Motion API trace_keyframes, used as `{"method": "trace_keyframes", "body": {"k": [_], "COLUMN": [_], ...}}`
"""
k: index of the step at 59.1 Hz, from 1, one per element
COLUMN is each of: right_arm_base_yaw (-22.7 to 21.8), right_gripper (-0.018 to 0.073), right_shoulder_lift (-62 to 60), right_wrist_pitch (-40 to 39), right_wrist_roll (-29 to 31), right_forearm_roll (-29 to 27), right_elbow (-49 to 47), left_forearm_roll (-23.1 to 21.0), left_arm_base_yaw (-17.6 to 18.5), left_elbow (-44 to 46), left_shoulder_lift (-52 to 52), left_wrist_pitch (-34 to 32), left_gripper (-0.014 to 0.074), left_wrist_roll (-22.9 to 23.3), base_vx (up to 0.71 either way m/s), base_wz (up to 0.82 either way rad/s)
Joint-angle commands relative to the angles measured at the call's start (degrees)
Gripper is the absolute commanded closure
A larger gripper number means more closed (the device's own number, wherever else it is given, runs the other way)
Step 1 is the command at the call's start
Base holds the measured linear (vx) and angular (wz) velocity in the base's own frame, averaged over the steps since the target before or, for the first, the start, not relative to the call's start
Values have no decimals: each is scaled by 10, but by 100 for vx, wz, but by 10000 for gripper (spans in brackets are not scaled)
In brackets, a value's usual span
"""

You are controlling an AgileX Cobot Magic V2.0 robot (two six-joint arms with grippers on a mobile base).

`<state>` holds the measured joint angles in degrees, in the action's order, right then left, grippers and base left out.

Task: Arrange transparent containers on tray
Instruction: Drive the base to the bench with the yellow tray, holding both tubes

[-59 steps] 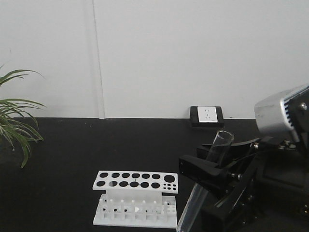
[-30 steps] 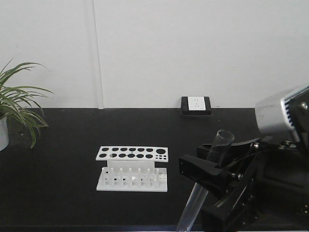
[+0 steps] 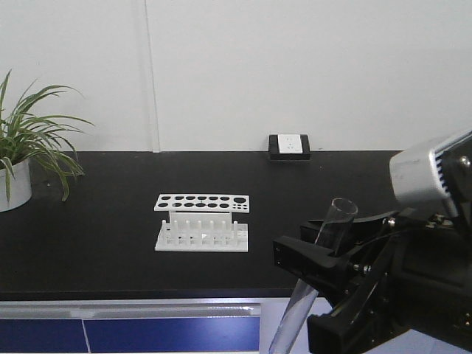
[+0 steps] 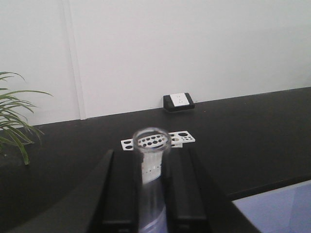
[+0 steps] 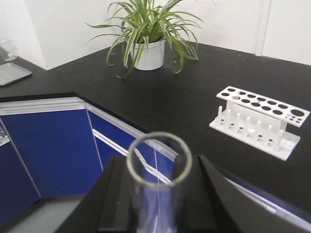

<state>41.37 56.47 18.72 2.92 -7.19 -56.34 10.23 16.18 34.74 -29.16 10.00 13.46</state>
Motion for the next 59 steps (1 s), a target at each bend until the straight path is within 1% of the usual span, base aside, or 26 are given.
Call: {"method": "trace_keyframes", "body": {"k": [1, 44, 59], "right_arm_base_yaw": [-3, -3, -3], "right_gripper": [505, 505, 505], "right_shoulder_lift": [-9, -9, -9], "right_wrist_pitch": [-52, -52, -52], "right_wrist_roll": [5, 5, 5], "right_forearm_roll": [1, 1, 1], "right_elbow": [-22, -22, -22], "left_forearm_roll": [-2, -2, -2], "left_arm_base_yaw": [4, 4, 4], "left_elbow": [22, 22, 22], "left_shoulder_lift": [-2, -2, -2], "left_wrist_pitch": [-48, -48, -48], "left_gripper": [534, 534, 534], "left_wrist_roll": [4, 4, 4], "base_vx": [-25, -25, -21], "base_wz": [1, 2, 20]}}
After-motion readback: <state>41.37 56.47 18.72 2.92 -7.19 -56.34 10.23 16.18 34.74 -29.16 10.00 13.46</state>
